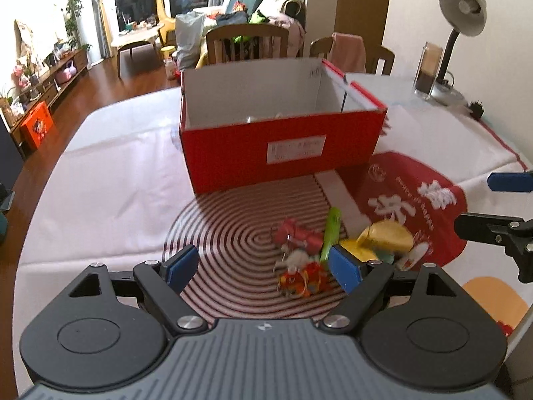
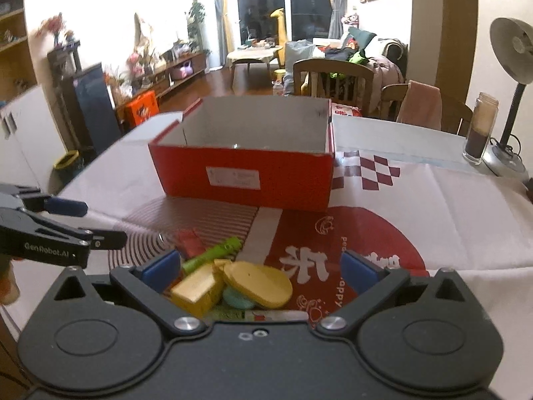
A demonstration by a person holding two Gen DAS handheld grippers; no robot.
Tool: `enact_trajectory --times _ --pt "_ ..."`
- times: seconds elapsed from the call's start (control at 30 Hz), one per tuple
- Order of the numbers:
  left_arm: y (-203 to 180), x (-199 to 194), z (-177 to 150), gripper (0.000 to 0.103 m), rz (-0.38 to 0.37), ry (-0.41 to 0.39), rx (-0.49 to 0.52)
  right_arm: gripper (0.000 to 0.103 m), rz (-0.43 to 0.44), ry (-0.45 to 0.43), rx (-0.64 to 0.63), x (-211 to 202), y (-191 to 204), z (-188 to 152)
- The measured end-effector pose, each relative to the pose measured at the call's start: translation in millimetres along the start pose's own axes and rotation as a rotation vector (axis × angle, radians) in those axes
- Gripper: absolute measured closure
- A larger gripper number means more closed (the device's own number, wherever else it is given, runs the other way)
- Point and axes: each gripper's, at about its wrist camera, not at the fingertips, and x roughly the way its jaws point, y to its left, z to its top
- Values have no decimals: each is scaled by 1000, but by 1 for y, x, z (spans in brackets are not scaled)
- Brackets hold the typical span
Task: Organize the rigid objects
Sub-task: 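Lift both tools out of the box back toward the remaining pile, then grasp the red-orange keychain toy with the left tool while the right tool grasps the yellow oval lid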
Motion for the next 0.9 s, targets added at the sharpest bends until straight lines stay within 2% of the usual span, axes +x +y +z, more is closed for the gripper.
enact_trajectory --times 0.17,0.37,0.9 --pt "-1 16 -17 18 -1 35 -6 1 11 51 -28 16 -4 -10" --pt "-5 34 -29 18 -3 67 -17 7 29 107 -35 34 -12 -17" --pt "-26 73 -36 18 -12 81 25 15 73 208 -130 82 -21 -17"
